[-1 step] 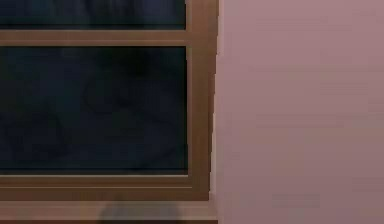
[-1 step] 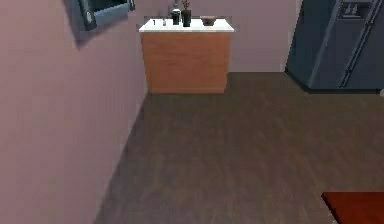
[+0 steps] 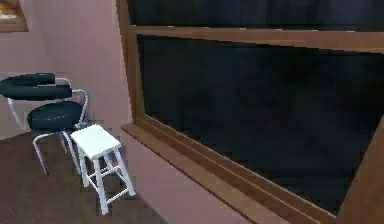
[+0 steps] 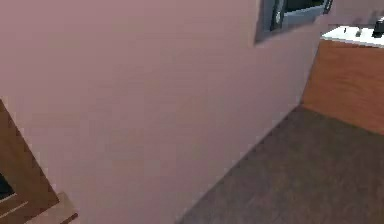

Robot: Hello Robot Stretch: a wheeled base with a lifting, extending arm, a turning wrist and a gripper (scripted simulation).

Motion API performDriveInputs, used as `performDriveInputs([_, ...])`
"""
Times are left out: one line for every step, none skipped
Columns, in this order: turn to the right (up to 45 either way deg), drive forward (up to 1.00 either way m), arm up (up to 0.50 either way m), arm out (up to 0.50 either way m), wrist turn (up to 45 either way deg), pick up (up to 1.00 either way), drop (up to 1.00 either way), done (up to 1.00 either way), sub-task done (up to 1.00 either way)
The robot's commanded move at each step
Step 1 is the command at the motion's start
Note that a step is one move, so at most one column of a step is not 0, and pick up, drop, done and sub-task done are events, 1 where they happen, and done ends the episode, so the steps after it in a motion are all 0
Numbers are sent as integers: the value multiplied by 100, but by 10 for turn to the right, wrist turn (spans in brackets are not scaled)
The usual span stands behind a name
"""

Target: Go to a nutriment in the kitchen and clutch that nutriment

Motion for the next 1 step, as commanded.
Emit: performDriveInputs([-450,0,0,0,0,0,0,0,0])
